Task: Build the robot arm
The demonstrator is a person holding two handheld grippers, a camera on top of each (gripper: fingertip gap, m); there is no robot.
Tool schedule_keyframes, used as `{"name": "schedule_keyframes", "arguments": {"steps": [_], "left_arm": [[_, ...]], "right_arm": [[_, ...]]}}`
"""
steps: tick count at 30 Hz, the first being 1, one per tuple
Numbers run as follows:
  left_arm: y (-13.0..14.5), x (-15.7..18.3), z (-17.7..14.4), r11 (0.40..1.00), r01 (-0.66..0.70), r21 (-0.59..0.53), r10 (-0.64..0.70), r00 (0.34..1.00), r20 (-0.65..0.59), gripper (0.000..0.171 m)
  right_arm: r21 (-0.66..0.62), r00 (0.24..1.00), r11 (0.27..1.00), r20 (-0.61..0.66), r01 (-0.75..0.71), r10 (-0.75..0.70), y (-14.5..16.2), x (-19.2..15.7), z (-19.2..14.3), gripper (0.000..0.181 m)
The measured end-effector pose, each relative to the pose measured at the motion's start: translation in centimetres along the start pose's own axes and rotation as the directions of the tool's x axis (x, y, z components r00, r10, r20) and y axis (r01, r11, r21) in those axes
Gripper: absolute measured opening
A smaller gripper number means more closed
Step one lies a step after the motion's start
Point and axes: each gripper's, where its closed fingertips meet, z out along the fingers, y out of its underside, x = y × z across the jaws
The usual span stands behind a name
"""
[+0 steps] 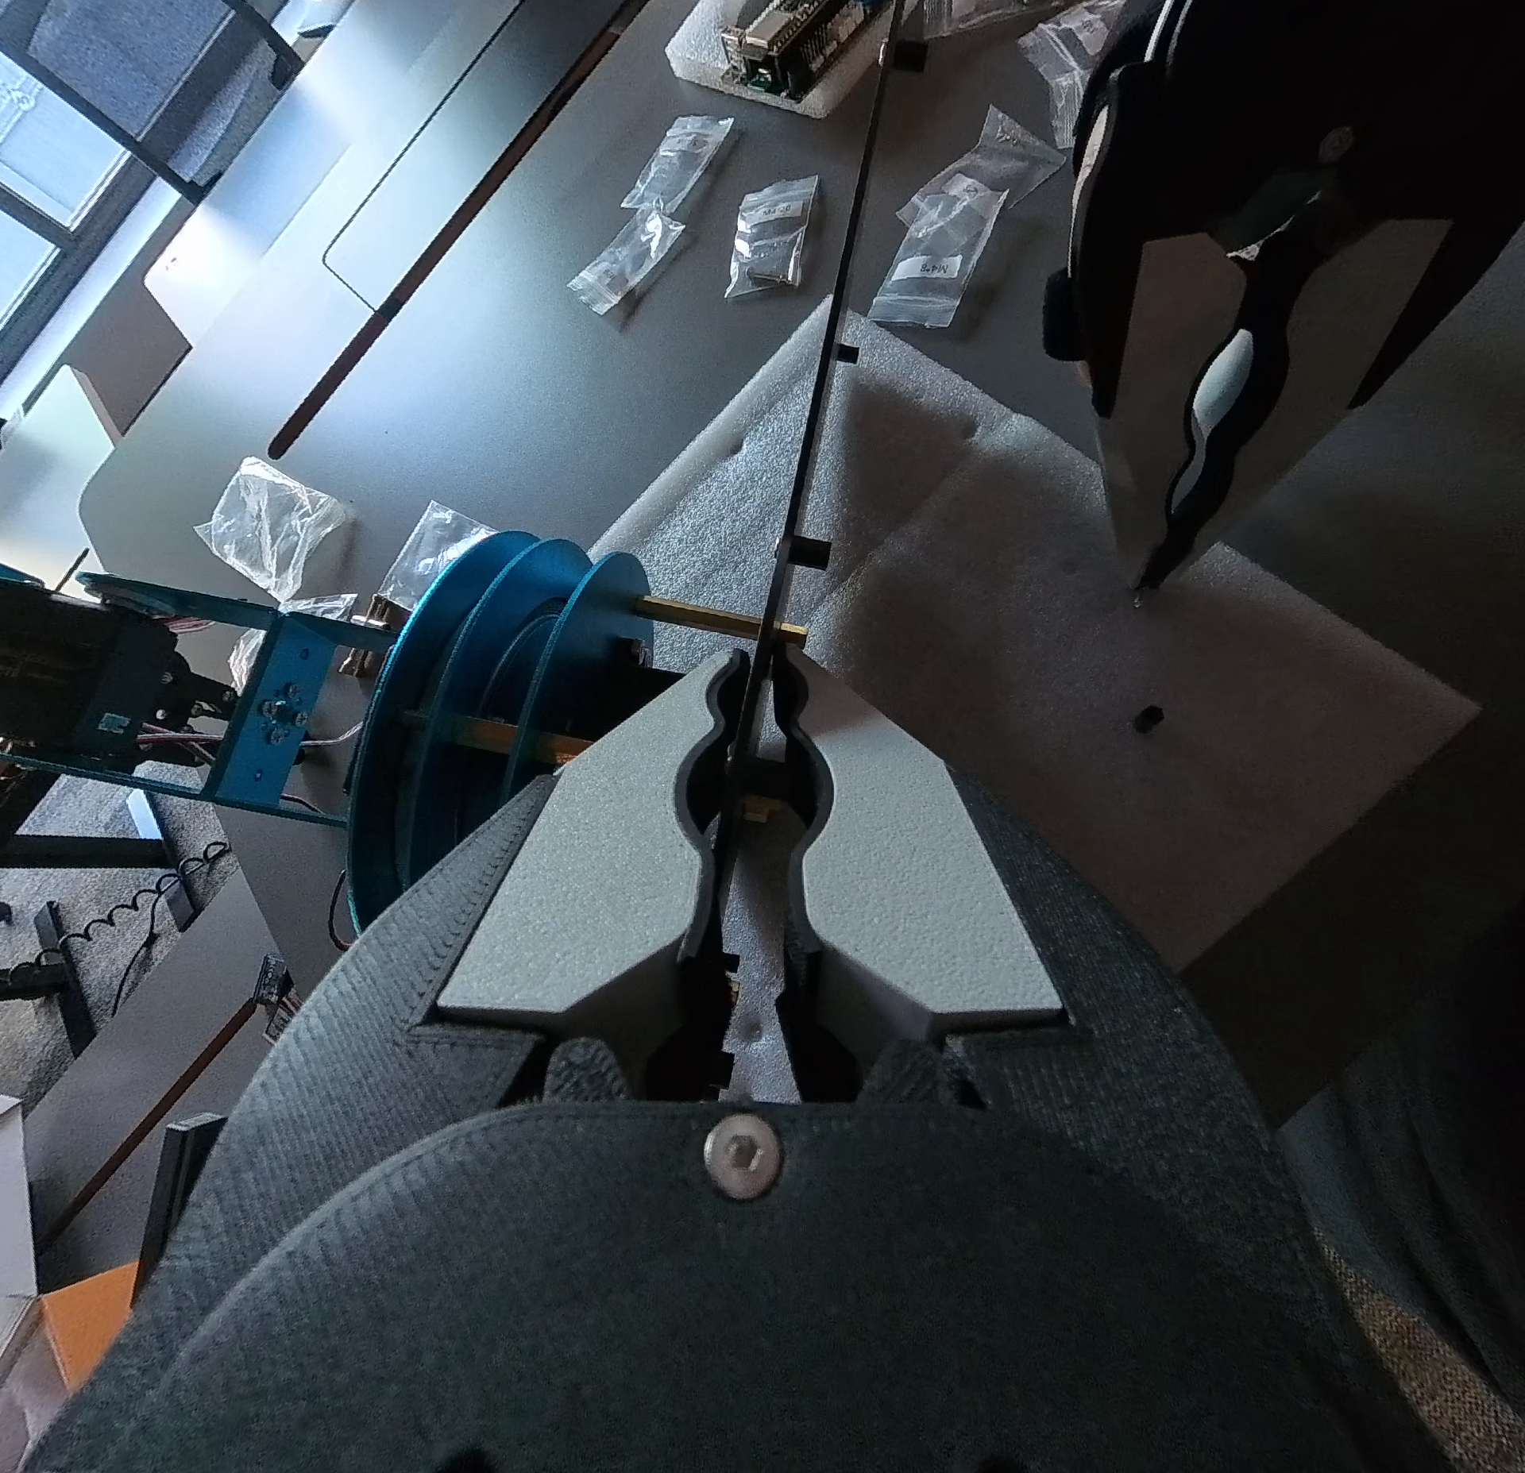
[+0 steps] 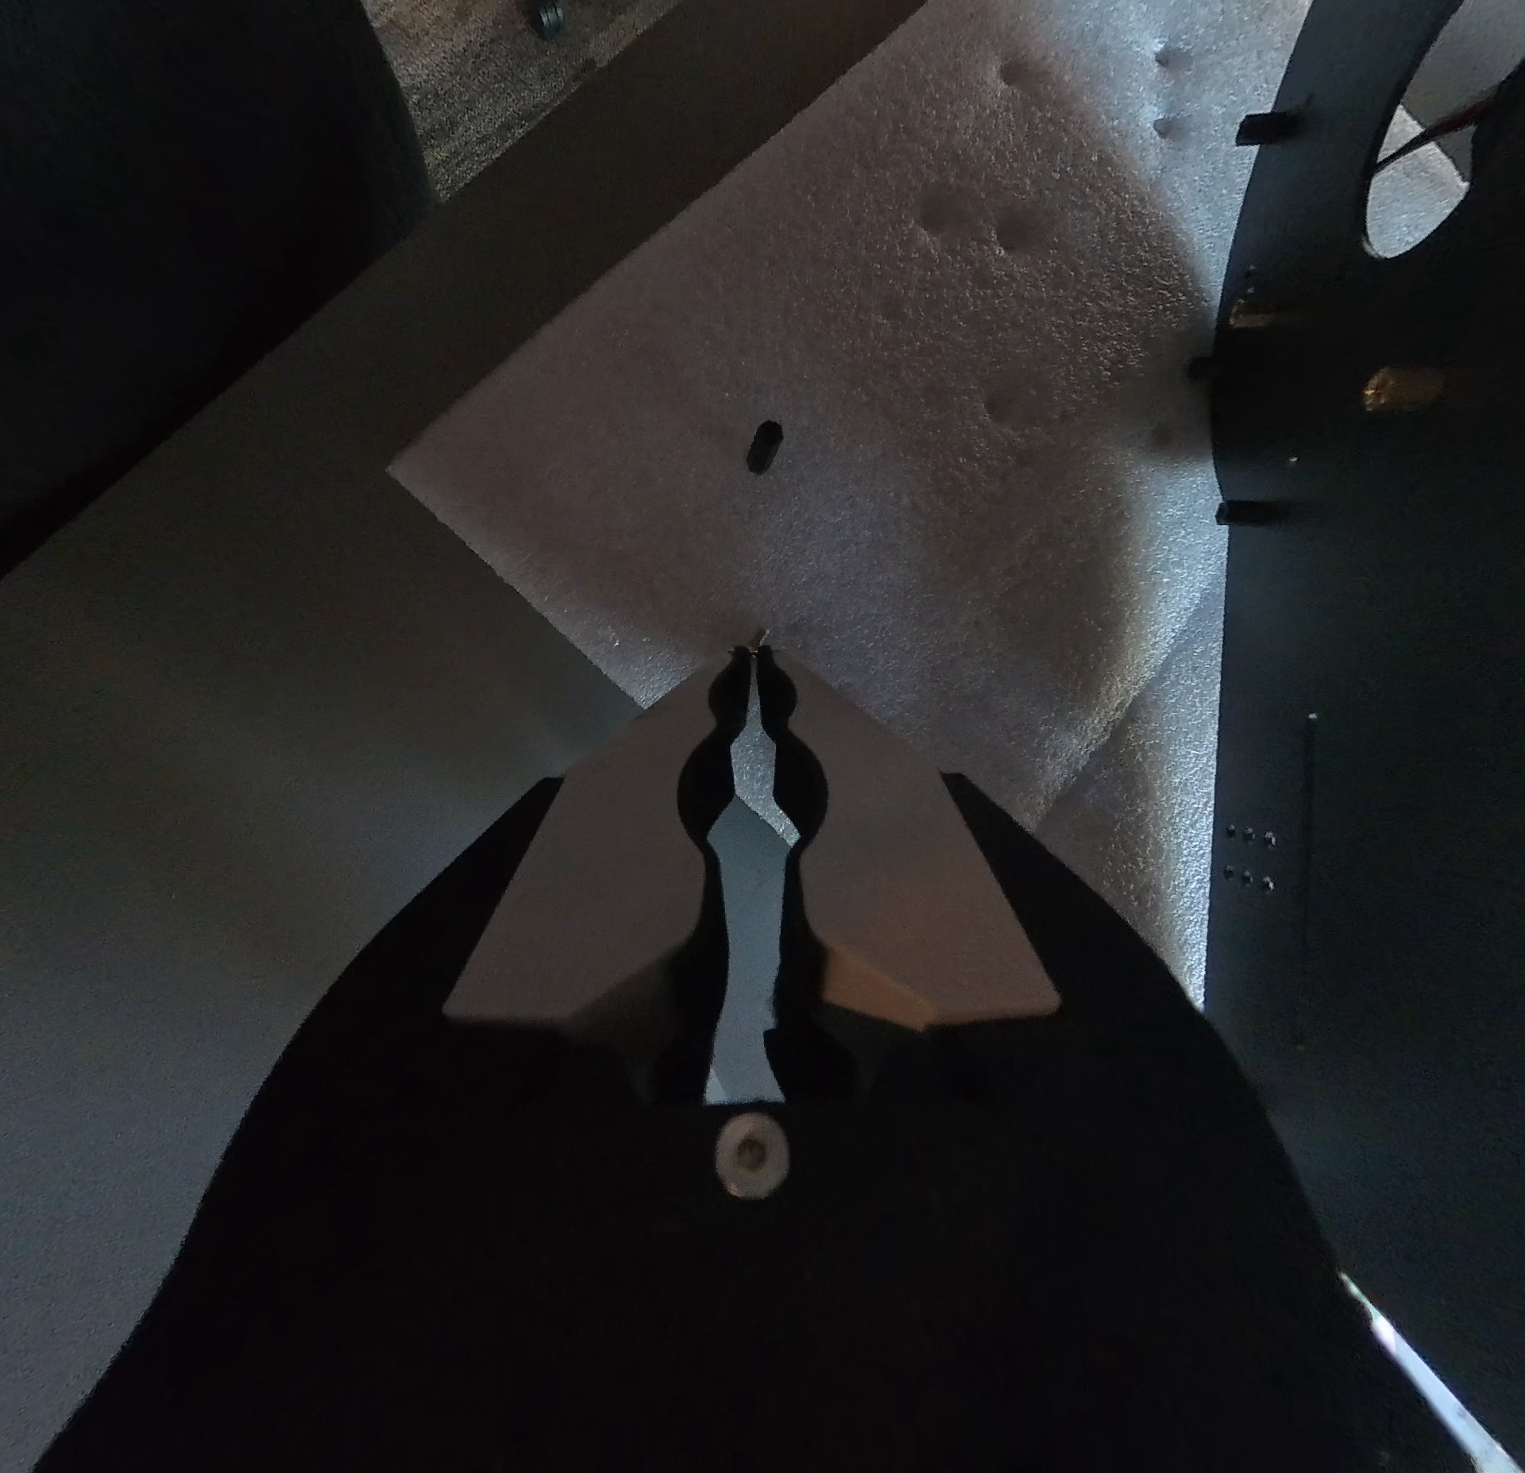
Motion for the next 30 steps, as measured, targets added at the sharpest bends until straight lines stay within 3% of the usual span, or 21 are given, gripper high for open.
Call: {"name": "schedule_keyframes", "arguments": {"steps": [7,13,20,30], "left_arm": [[0.0,0.0,0.0,1.0,-0.003,-0.003,0.003,1.0,-0.002,0.004],[0.0,0.0,0.0,1.0,-0.003,-0.002,0.003,1.0,-0.002,0.004],[0.0,0.0,0.0,1.0,-0.004,-0.001,0.004,1.0,-0.003,0.004],[0.0,0.0,0.1,1.0,-0.005,-0.003,0.005,1.0,-0.004,0.004]], "right_arm": [[0.073,0.995,0.994,-0.051,-0.086,0.09,-0.5,0.5,-0.7,0.0],[0.087,0.992,0.994,-0.106,-0.064,0.073,-0.2,0.1,-1.0,0.002],[0.049,0.998,0.998,-0.049,-0.031,0.033,-0.1,0.3,-0.3,0.009],[0.049,0.996,0.994,-0.002,-0.094,0.094,-0.2,0.4,0.1,0.008]]}}
